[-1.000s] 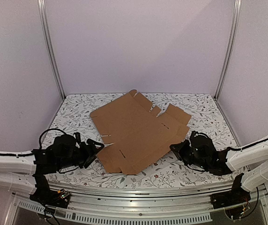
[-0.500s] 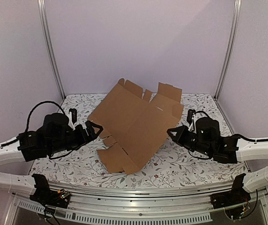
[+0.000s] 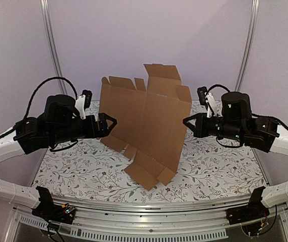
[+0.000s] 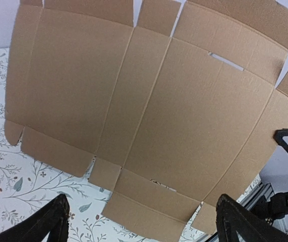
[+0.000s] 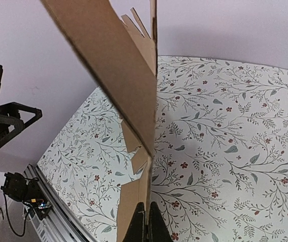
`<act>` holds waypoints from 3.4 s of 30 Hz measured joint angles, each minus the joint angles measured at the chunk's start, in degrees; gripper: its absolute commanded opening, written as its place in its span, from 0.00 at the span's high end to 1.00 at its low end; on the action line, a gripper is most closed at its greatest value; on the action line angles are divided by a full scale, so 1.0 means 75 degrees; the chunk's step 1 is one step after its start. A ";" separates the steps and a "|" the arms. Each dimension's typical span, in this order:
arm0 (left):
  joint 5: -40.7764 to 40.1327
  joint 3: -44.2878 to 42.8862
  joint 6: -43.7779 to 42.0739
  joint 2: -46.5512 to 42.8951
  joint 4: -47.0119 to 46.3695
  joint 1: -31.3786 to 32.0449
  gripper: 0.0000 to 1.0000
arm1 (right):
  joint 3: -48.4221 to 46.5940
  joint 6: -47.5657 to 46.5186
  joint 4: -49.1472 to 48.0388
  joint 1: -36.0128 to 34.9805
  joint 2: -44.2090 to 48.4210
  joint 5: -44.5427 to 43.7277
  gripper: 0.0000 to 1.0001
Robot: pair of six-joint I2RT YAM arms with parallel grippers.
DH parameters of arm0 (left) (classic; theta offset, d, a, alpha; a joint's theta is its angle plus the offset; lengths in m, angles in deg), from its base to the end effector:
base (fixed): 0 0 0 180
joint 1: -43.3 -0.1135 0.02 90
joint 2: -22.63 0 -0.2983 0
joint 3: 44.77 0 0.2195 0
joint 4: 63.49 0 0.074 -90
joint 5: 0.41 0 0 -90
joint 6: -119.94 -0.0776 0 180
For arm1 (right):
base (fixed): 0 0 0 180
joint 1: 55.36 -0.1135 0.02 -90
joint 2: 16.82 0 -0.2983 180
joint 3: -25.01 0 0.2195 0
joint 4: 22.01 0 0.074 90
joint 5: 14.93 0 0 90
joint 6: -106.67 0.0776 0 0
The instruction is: Fold the paper box
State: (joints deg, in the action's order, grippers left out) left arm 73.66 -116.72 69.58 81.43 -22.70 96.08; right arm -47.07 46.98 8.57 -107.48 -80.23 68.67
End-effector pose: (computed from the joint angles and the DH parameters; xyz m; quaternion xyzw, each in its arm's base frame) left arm 0.1445 -0.1550 0.3496 0.0257 0.8499 -0.2881 0.4404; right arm 0.1564 0.1870 0.3569 -0.1258 0.8183 0.3335 0.4510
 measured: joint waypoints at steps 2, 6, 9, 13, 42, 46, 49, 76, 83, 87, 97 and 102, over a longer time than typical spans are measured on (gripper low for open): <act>0.0000 -0.0323 -0.0335 0.0038 0.0064 -0.0015 0.01 | -0.0490 -0.0533 0.0487 0.0055 0.0000 0.0122 1.00; -0.0006 -0.1142 -0.1040 0.0280 0.0347 -0.0035 0.01 | -0.1262 -0.1542 0.1274 0.0102 -0.0070 0.0323 1.00; -0.0023 -0.1842 -0.1591 0.0597 0.0682 -0.0047 0.00 | -0.1708 -0.2177 0.1722 0.0111 -0.0192 0.0431 1.00; -0.0032 -0.2527 -0.2256 0.0892 0.1119 -0.0047 0.01 | -0.2267 -0.3098 0.2244 0.0111 -0.0376 0.0641 1.00; 0.0866 -0.3567 -0.9069 0.0606 0.0839 0.0000 0.12 | -0.4109 -0.6965 0.3928 0.0122 -0.1116 0.1923 1.00; 0.0886 -0.3535 -0.9675 0.0679 0.0831 0.0035 0.26 | -0.4112 -0.6962 0.3926 0.0122 -0.1157 0.1923 1.00; 0.1011 -0.3529 -1.0054 0.0775 0.0831 0.0085 0.34 | -0.4124 -0.6956 0.3928 0.0122 -0.1195 0.1926 1.00; -0.0350 -0.2798 -1.2292 0.0761 -0.0466 0.1139 1.00 | -0.4197 -0.6645 0.4007 0.0122 -0.1276 0.2017 0.94; -0.0405 -0.2722 -1.2397 0.0708 -0.0615 0.1189 1.00 | -0.3867 -0.6391 0.3858 0.0122 -0.1160 0.1999 0.49; -0.0411 -0.2664 -1.2409 0.0592 -0.0644 0.1192 1.00 | -0.3025 -0.6254 0.3468 0.0122 -0.0758 0.1926 0.36; -0.0431 -0.2646 -1.2403 0.0379 -0.0676 0.1195 1.00 | -0.0606 -0.6149 0.1708 0.0122 0.0697 0.1851 0.42; -0.0487 -0.2629 -1.2403 0.0364 -0.0714 0.1195 1.00 | 0.0230 -0.6038 0.0740 0.0122 0.1241 0.1813 0.50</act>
State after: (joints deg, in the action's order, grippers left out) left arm 70.01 -136.44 -23.44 84.16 -28.06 105.04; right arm -45.35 1.69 14.13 -106.56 -70.92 82.27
